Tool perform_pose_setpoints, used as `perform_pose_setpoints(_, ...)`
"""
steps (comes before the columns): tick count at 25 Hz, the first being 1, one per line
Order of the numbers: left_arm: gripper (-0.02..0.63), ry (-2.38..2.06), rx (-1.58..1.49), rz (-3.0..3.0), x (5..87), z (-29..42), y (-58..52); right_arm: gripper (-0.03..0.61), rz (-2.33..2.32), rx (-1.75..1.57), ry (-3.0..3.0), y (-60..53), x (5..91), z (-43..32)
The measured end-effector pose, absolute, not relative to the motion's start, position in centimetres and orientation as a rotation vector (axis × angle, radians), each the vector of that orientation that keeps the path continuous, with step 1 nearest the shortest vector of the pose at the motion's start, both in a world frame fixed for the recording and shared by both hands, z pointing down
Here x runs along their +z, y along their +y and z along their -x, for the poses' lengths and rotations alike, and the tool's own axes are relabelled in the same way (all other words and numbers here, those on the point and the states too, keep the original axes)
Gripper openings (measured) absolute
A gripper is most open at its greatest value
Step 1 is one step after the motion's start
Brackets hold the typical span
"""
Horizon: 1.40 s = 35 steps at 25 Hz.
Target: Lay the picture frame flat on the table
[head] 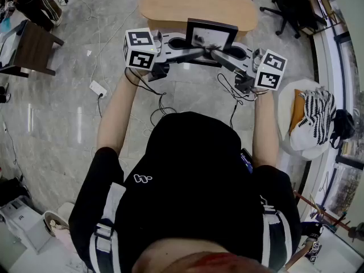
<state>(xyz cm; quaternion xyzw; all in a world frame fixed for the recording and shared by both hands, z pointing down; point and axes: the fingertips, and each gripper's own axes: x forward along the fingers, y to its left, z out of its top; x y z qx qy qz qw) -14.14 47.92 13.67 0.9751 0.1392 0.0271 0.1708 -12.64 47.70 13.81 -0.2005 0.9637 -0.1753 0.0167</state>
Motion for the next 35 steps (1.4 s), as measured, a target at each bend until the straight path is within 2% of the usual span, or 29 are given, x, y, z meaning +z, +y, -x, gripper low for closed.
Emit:
perform_pose_setpoints(17, 0.018, 0.340, 0.120, -2.779, 17.6, 12.3, 44.7, 0.041, 0.622, -0.595, 2.964, 44.5, 17.7, 10.8)
perform_pose_setpoints(23, 0.018, 0.231, 0.164, -2.773, 18.3, 10.1, 34.9, 0.041, 0.545, -0.610, 2.939, 34.6, 18.4, 8.6)
perform_pose_setpoints(35, 0.018, 0.068, 0.240, -2.726, 17.8, 1.5, 10.4, 0.041, 0.365, -0.636, 2.886, 10.1, 17.8, 0.0)
